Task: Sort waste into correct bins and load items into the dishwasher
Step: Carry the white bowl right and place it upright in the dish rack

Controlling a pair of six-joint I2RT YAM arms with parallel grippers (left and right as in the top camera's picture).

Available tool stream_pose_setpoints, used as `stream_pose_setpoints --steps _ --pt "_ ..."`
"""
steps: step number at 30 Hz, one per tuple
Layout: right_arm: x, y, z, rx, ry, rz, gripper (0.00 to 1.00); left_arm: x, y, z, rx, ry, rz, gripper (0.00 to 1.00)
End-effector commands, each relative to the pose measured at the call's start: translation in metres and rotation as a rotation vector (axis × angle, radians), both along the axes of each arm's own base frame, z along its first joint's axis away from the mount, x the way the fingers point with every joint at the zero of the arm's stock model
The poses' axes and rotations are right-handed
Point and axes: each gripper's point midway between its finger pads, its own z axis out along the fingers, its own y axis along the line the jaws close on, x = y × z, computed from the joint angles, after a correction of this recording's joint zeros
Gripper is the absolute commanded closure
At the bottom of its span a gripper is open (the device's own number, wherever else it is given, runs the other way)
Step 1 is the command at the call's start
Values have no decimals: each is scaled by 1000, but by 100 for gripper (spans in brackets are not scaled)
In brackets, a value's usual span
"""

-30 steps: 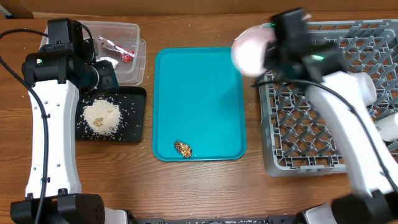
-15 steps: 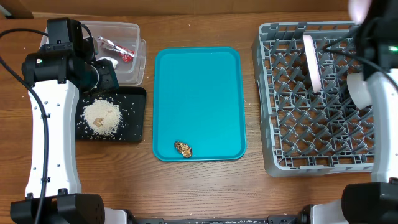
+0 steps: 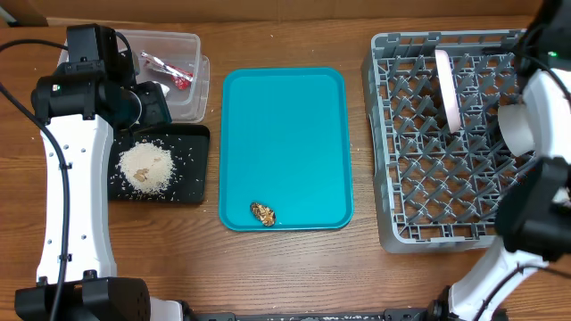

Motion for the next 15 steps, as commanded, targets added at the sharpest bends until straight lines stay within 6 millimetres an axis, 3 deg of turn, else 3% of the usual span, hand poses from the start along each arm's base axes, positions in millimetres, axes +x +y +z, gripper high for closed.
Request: stream_pose_setpoints --steps 1,5,13,15 --pt "-6 -3 -22 -38 96 -77 96 3 0 8 -7 -26 10 37" --pt "2 11 -54 -13 134 -61 96 3 0 8 -6 -28 10 37" --pt "21 56 -92 130 209 99 96 5 0 8 -6 -34 10 37" --pt "25 69 -106 196 248 163 88 5 0 8 -6 -34 10 37"
